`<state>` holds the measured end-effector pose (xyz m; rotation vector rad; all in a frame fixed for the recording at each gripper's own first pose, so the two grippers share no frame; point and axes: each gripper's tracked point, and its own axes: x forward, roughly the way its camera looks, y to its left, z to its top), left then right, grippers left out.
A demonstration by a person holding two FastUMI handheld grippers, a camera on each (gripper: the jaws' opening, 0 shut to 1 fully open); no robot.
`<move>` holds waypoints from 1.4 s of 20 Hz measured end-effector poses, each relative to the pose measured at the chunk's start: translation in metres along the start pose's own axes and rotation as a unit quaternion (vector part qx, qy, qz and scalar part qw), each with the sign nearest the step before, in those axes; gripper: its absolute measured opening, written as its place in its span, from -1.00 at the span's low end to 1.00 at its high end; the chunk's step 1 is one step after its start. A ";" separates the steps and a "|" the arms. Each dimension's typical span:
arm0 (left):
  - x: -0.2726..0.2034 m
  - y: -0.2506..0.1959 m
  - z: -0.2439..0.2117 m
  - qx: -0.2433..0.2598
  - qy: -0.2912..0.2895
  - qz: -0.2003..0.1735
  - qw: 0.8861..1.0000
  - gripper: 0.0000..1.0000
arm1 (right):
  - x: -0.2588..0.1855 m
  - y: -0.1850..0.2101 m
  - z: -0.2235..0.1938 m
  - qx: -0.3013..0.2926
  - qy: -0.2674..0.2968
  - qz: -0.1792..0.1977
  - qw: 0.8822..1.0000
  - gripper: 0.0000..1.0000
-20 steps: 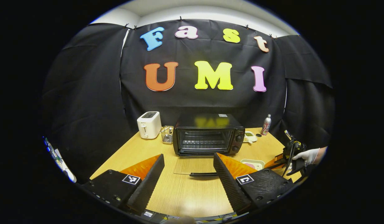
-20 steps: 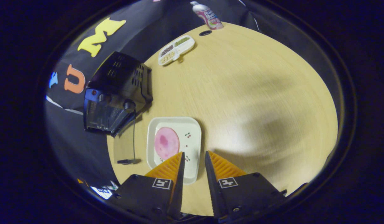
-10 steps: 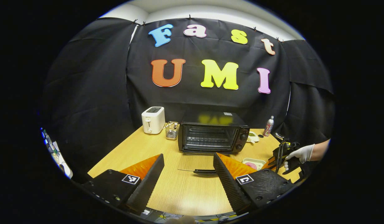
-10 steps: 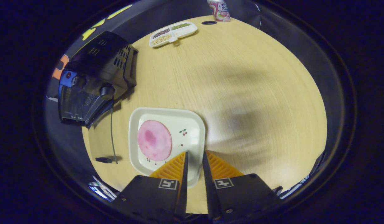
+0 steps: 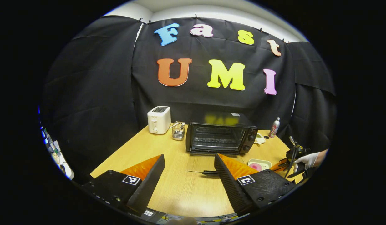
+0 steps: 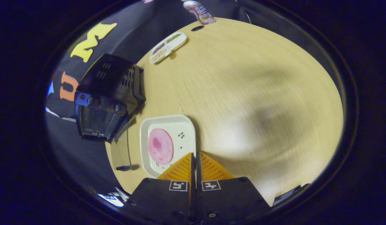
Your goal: Open the electric oven with the left hand, put the food in, and close the electric oven.
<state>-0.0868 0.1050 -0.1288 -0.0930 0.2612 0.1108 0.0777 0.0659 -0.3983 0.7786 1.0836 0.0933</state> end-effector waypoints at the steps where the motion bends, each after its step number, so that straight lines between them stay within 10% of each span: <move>1: 0.000 -0.001 0.001 0.003 -0.001 0.001 1.000 0.93 | -0.001 0.002 -0.002 0.009 -0.001 0.021 1.000 -0.93; 18: -0.014 -0.032 0.014 0.023 -0.012 -0.031 0.999 0.92 | -0.090 0.101 -0.012 0.063 -0.099 0.132 0.984 -0.99; 28: -0.006 -0.026 0.022 0.048 -0.015 -0.051 0.997 0.92 | 0.011 0.228 -0.069 0.165 -0.138 0.184 0.959 -0.98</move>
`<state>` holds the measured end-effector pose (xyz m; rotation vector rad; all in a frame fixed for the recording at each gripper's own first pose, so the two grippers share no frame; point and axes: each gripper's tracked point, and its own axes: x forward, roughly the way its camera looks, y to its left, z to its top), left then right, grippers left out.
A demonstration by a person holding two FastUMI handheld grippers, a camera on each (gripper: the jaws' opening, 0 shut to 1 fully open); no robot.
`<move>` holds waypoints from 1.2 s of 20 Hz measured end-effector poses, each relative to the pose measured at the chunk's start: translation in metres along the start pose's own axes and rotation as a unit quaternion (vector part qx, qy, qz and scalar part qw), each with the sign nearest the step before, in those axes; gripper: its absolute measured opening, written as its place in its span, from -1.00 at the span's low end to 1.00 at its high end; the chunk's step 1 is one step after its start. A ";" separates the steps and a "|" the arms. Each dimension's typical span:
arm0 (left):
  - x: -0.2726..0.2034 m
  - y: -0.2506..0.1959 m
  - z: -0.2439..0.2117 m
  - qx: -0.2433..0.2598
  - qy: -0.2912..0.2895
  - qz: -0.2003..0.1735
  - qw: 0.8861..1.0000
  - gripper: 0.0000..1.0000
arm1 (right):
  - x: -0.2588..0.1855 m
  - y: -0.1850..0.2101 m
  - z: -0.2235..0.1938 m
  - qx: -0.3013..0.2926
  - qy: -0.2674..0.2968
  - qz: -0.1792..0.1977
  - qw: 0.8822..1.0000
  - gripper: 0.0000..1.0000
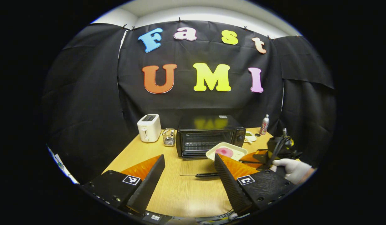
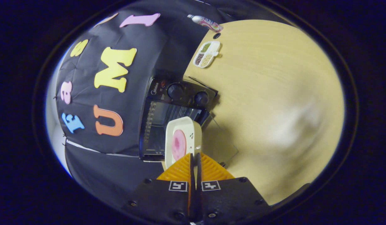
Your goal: Open the electric oven with the left hand, put the food in, and close the electric oven.
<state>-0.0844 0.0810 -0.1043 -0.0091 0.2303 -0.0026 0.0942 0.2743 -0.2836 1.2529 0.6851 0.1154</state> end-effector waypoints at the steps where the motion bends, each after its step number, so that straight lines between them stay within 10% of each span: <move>1: 0.001 0.001 0.000 0.001 0.000 -0.002 1.000 0.92 | 0.013 0.006 -0.005 0.013 -0.015 0.007 1.000 -0.93; 12: 0.024 0.034 -0.008 0.022 0.008 0.002 1.000 0.93 | 0.136 0.058 0.007 0.065 -0.104 0.025 0.992 -0.93; 19: 0.034 0.048 -0.013 0.011 0.017 0.013 1.000 0.93 | 0.158 0.086 0.022 -0.041 -0.150 0.047 0.987 -0.91; 21: 0.036 0.047 -0.012 0.010 0.016 0.012 1.000 0.92 | 0.150 0.088 0.018 -0.095 -0.151 0.036 0.983 -0.26; 22: 0.039 0.046 -0.011 0.011 0.015 0.013 1.000 0.93 | 0.149 0.088 0.014 -0.110 -0.154 0.041 0.981 0.54; 24: 0.043 0.044 -0.012 0.010 0.011 0.012 1.000 0.93 | 0.142 0.074 0.013 -0.134 -0.143 0.023 0.980 0.73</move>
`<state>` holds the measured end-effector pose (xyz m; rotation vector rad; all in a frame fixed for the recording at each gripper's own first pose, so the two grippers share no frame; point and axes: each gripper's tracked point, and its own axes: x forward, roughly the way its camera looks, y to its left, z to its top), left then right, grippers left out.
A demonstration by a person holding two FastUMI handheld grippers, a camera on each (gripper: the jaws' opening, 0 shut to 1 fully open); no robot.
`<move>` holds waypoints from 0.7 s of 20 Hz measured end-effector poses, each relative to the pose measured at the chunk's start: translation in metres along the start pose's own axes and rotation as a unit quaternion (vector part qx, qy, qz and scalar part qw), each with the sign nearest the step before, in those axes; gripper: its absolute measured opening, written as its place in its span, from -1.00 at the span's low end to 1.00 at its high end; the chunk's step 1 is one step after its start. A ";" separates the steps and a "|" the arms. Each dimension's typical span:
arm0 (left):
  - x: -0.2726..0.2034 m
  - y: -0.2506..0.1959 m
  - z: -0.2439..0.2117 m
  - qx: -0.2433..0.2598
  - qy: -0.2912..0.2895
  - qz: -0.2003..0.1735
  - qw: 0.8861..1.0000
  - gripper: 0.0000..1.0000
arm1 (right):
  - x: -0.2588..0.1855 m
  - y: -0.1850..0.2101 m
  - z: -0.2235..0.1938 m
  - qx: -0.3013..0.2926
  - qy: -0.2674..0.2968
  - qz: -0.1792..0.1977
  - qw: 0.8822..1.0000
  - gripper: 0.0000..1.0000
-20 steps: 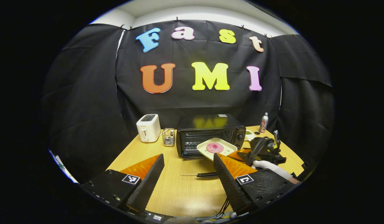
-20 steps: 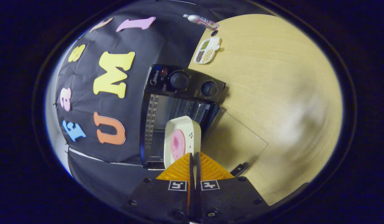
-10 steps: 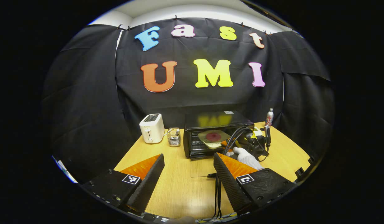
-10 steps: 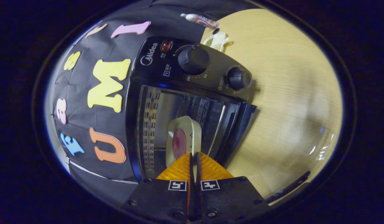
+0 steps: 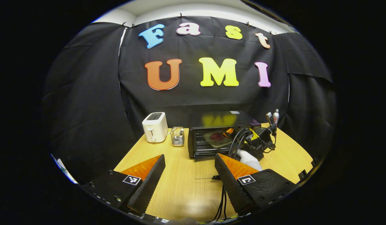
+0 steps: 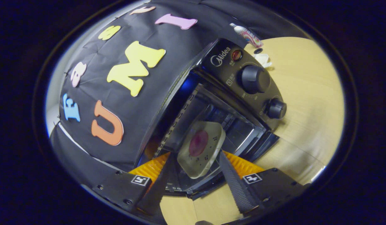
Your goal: Open the electric oven with the left hand, put the food in, and close the electric oven.
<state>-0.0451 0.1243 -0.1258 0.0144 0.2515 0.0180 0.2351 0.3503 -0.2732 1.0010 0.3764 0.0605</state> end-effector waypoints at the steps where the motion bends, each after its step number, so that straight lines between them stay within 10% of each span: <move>1: 0.002 -0.002 0.000 0.000 0.000 -0.002 1.000 0.92 | -0.010 -0.004 0.004 -0.022 -0.001 -0.004 1.000 0.86; 5: 0.011 -0.012 -0.004 -0.007 -0.006 -0.012 1.000 0.93 | -0.062 -0.013 0.025 -0.145 0.004 -0.008 0.989 1.00; 14: 0.040 -0.054 -0.056 0.005 0.009 -0.034 0.999 0.92 | -0.182 -0.046 0.150 -0.378 -0.044 -0.035 0.924 0.90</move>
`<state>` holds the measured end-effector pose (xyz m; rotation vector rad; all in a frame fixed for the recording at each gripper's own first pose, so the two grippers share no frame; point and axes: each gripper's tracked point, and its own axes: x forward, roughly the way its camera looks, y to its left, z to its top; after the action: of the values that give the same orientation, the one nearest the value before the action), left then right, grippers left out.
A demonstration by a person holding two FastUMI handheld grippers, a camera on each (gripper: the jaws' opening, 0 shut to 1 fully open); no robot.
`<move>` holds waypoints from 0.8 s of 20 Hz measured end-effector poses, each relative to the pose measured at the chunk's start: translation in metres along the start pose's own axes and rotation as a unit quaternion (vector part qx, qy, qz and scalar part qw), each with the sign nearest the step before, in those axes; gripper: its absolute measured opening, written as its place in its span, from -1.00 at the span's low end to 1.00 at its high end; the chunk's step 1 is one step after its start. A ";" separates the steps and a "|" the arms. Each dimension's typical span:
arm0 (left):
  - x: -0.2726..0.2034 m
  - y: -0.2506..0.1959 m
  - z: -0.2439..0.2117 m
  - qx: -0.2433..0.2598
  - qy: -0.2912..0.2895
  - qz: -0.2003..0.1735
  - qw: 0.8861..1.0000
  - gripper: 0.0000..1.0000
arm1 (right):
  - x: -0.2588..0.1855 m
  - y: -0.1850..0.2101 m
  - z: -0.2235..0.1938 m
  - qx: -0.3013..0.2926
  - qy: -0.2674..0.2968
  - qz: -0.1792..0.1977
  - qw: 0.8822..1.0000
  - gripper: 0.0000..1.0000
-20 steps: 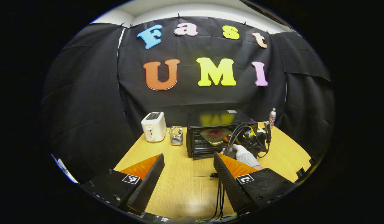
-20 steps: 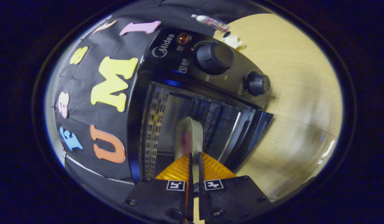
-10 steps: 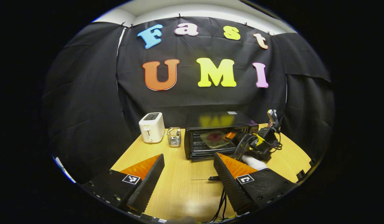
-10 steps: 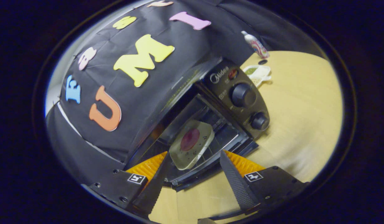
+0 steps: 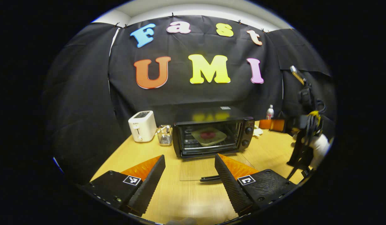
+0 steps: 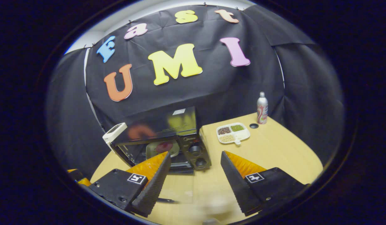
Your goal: Open the electric oven with the left hand, put the food in, and close the electric oven.
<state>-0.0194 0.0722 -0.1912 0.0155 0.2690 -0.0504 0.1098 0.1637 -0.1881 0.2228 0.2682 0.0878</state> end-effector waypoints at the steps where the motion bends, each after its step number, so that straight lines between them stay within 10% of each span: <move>1: 0.006 -0.009 -0.013 -0.004 0.007 -0.004 1.000 0.93 | -0.009 -0.011 0.005 -0.017 0.000 -0.004 1.000 0.90; 16: 0.094 -0.090 -0.154 -0.002 0.158 -0.020 0.987 0.94 | -0.087 -0.082 0.061 -0.107 -0.049 -0.031 0.993 0.93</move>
<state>0.0252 -0.0193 -0.3651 0.0140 0.5866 -0.0883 0.0470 0.0612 -0.1280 0.0049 0.1654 0.0442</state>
